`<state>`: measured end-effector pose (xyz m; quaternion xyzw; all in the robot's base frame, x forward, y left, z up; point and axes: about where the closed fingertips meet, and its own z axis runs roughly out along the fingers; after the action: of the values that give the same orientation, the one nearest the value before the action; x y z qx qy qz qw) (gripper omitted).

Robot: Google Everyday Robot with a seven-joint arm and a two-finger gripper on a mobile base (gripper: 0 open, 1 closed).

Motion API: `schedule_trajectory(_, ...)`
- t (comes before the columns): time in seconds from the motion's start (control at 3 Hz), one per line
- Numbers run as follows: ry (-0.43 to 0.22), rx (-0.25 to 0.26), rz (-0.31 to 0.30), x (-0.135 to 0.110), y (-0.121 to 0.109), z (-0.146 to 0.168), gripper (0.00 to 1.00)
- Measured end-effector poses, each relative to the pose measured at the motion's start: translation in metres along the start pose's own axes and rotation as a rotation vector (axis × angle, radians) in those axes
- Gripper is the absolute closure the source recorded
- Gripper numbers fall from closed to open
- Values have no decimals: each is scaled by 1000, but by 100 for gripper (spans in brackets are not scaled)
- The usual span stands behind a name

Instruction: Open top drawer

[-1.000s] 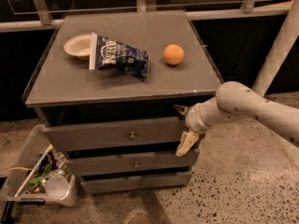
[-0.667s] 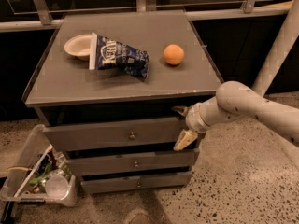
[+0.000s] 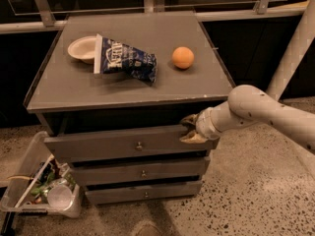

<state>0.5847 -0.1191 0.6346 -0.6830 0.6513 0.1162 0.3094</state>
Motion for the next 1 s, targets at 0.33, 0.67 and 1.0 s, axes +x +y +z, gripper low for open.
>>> schedule_trajectory(0.33,0,0,0,-3,-2,-4,87)
schedule_trajectory(0.67,0,0,0,-5,-3,-6,100)
schedule_trajectory(1.0,0,3,6,1,9,-12,100)
